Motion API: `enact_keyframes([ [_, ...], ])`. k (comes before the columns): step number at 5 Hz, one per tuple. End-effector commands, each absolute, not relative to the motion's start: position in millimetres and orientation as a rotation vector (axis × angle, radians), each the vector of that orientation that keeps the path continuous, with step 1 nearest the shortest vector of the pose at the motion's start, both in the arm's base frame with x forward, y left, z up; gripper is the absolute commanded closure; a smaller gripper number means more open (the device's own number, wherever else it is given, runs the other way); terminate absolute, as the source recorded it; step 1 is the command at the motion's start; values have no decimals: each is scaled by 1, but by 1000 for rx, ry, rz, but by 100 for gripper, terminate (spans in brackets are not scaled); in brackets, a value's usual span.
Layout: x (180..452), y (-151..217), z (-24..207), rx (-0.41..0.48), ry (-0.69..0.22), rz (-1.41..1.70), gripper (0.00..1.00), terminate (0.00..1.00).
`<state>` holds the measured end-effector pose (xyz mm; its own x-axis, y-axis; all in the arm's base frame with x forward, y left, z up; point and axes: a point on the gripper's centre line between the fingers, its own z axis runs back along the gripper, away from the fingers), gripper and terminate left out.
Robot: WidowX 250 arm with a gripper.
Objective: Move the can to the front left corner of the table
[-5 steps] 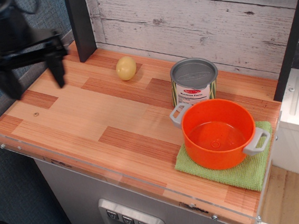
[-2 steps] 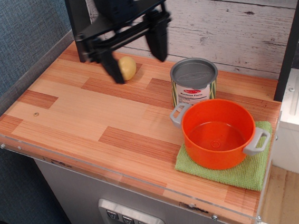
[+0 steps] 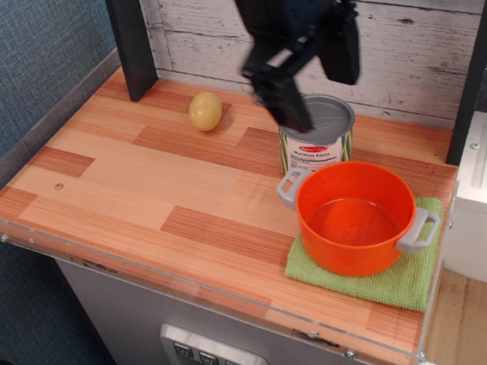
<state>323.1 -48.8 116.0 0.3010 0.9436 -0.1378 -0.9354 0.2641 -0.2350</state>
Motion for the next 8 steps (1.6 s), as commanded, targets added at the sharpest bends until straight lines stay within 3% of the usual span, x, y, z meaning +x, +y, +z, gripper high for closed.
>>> enact_keyframes([
  [1, 372, -62, 121, -329, -77, 1375, 0, 0],
  [5, 397, -58, 78, -249, -51, 1475, 0, 0],
  [8, 383, -3, 67, -265, -23, 1677, 0, 0],
])
